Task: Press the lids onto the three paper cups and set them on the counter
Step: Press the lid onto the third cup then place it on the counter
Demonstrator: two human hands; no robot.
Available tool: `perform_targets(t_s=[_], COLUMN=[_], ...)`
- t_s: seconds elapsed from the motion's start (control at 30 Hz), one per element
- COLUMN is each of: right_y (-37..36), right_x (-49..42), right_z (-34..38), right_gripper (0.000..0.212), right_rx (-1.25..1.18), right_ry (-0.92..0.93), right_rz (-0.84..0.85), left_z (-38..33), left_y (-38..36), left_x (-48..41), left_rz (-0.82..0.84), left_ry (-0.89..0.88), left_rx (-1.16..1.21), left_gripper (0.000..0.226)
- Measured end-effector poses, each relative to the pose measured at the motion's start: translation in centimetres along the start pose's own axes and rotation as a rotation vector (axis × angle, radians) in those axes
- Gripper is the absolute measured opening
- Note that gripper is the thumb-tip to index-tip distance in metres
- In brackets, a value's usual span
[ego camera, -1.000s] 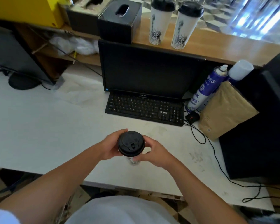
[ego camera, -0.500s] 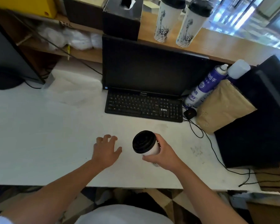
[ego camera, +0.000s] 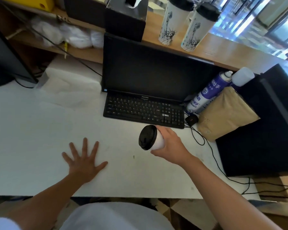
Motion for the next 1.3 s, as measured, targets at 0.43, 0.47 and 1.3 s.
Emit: perform_targets(t_s=[0.43,0.47,1.3], right_y=[6.9,7.1,5.4], right_x=[-1.1,-1.1,-0.7], right_z=[6.1,6.7,5.3], right_gripper=[0.072,0.069,0.076], right_rx=[1.049,1.104,0.746], right_ry=[0.113,0.087,-0.07], right_rz=[0.049,0.081,0.067], left_z=[-0.3,-0.3,-0.5], left_y=[1.2,1.3,0.7], left_x=[0.3,0.4,-0.1], left_rz=[0.112,0.118,0.047], left_ry=[0.011,0.014,0.013], left_rx=[-0.003,-0.008,-0.059], left_gripper=[0.111,0.111,0.102])
Point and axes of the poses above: each hand's wrist, its own x-axis away from the middle knuckle, its own y-axis out of the back of the hand, z = x × y, the point moved 1 cm from there along -x, towards the middle knuckle, and after that the axes turned 6 degrees about x, right-handed, at the moved point
